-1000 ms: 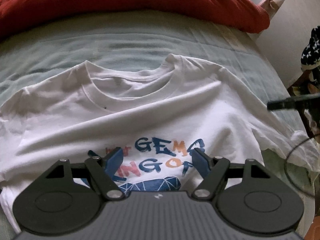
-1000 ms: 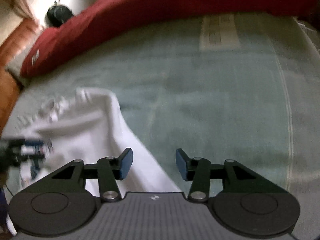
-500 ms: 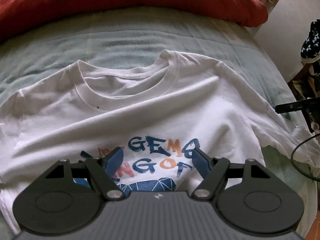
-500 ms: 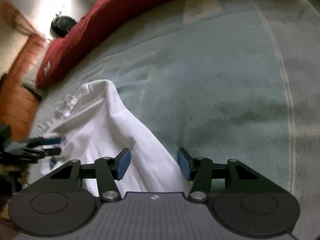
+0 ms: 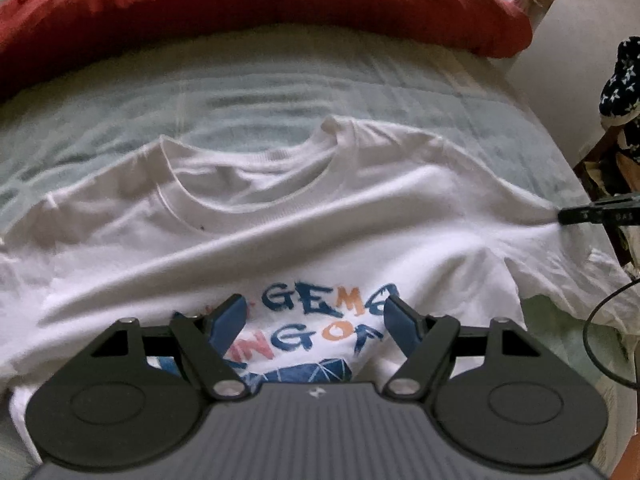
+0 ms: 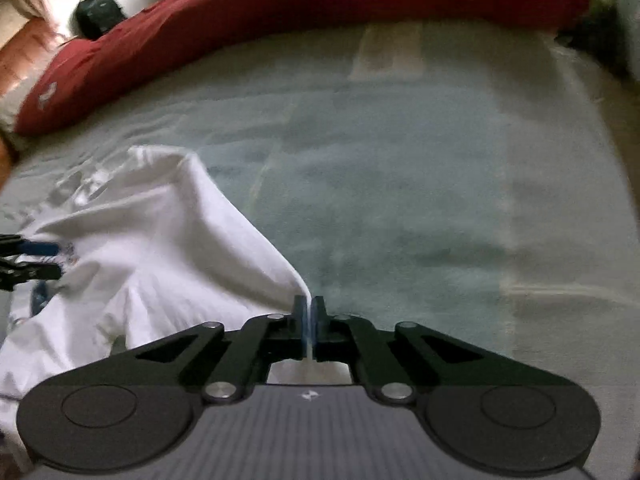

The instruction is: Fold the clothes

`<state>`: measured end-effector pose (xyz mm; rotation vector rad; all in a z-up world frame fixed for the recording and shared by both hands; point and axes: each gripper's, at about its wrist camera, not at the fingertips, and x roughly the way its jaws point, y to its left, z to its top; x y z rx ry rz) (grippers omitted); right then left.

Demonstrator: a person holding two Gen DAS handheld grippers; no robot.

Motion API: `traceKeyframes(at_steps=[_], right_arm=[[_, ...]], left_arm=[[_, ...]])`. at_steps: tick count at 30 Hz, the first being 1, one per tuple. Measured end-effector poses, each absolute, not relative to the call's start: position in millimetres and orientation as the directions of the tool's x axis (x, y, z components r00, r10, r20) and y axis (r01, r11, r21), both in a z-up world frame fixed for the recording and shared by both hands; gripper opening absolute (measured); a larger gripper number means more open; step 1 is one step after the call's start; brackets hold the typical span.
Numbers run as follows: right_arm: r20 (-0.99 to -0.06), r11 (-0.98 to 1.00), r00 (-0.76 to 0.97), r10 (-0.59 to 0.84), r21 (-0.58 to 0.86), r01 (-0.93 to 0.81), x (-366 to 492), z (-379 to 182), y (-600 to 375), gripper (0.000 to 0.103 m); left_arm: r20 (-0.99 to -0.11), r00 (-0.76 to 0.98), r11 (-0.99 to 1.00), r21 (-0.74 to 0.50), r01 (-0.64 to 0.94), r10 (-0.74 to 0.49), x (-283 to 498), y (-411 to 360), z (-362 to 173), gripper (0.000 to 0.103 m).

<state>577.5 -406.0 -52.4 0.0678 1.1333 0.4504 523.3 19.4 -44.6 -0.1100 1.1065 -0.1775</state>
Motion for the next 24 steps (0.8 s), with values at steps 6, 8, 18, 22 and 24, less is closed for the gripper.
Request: traceKeyframes(at_steps=[6,8,18,22,24], right_arm=[[-0.820,0.894,0.391,0.417,0.293,-0.339,577,-31,-395,0.027],[-0.797,0.876,0.401,0.452,0.312,-0.368,583,-25,-379,0.028],[-0.745,0.759,0.349,0.568,0.310,-0.573,624,-12,-244,0.034],[-0.742,0.742,0.330,0.584,0.322,-0.587,620,-12,-221,0.035],[-0.747,0.742,0.324,0.580,0.320,-0.589,616,-12,-216,0.036]], left_arm=[[-0.849,0.506,0.988,-0.104,0.116,-0.149,533,46,-19,0.072],[-0.844,0.525,0.990,-0.043,0.137,-0.109,542,61,-12,0.065],[-0.839,0.535,0.915,0.134,0.380,-0.099,605,124,-28,0.051],[-0.867,0.452,0.856,0.060,0.513,-0.209,628,136,-47,0.051],[-0.891,0.380,0.825,0.009,0.565,-0.251,638,141,-57,0.051]])
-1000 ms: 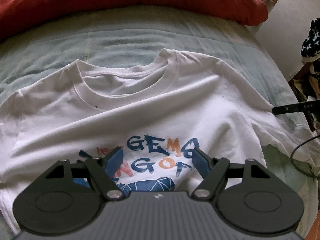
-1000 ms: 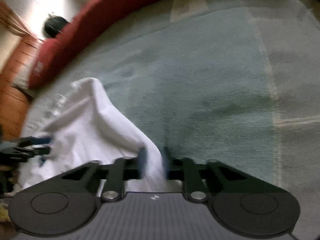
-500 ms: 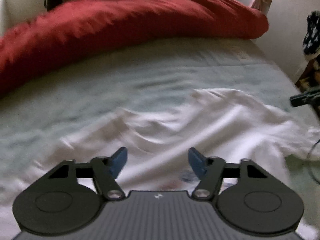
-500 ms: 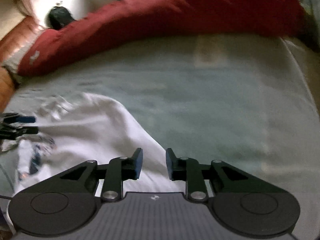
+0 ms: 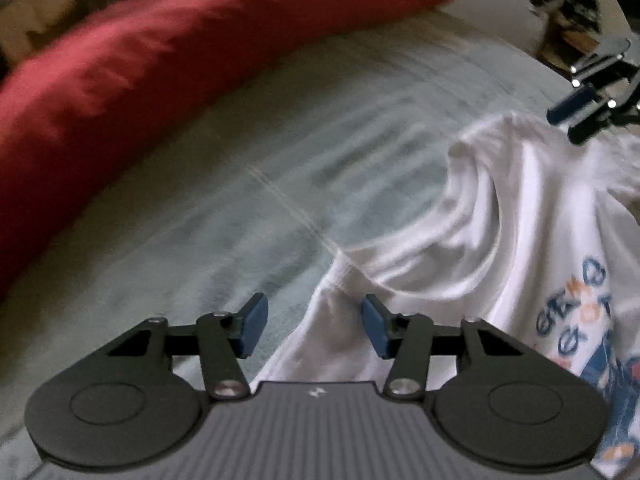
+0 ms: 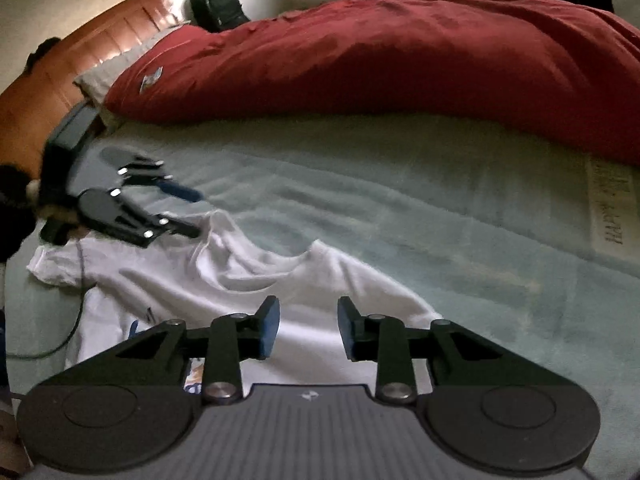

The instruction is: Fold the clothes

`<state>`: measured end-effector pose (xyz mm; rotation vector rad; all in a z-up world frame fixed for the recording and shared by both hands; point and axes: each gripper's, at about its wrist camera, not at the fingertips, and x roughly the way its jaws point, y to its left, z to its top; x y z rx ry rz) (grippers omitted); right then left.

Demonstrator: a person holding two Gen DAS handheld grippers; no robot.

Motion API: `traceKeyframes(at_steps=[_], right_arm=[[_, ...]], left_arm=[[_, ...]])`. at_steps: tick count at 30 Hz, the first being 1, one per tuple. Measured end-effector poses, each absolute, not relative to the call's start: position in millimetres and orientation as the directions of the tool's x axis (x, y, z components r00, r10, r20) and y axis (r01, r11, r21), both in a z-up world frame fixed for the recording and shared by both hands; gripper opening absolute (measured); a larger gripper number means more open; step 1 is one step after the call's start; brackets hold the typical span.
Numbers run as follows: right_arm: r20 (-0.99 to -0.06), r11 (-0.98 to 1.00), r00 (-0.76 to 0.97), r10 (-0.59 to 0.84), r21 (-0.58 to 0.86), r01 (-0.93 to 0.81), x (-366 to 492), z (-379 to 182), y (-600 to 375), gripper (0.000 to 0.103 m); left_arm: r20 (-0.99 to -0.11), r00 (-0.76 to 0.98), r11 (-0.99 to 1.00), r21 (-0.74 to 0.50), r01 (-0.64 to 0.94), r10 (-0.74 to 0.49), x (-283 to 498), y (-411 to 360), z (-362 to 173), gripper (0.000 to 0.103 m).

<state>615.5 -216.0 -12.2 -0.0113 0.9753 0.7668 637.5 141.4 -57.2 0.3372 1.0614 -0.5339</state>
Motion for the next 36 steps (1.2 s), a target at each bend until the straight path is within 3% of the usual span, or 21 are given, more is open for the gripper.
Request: traceKeyframes(at_steps=[7,14,16,21,27,29,30,31,36], right_arm=[[-0.763,0.776,0.325,0.558,0.342,-0.529,610,-30,-210,0.036],[-0.767,0.778,0.308,0.563,0.364,-0.512,611,-44,-202,0.037],[-0.764,0.775,0.308,0.567,0.369,-0.513,610,-43,-204,0.037],[-0.752,0.765,0.308,0.582,0.378,-0.522,607,-38,-210,0.042],[-0.752,0.765,0.306,0.584,0.384,-0.517,606,-42,-212,0.042],[-0.755,0.770,0.309,0.579,0.382,-0.510,605,-44,-213,0.042],[-0.757,0.773,0.310,0.576,0.380,-0.508,604,-45,-214,0.042],[-0.758,0.775,0.311,0.573,0.379,-0.505,604,-45,-215,0.042],[-0.771,0.786,0.307,0.558,0.371,-0.494,599,-51,-222,0.042]], left_arm=[[-0.910,0.208,0.753,-0.150,0.640,-0.358,669,157,-80,0.059],[-0.919,0.103,0.734,-0.232,0.638,-0.379,683,159,-73,0.049],[-0.917,0.073,0.737,-0.267,0.621,-0.393,688,162,-72,0.042],[-0.931,-0.013,0.715,-0.289,0.637,-0.364,692,158,-74,0.041],[-0.964,0.056,0.700,-0.148,0.698,-0.259,680,134,-78,0.040],[-0.973,0.111,0.727,-0.074,0.683,-0.204,672,125,-74,0.029],[-0.975,0.145,0.745,-0.032,0.666,-0.171,664,119,-70,0.011],[-0.974,0.175,0.740,0.010,0.673,-0.146,652,110,-65,0.001],[-0.962,0.254,0.713,0.109,0.693,-0.100,619,92,-64,0.001]])
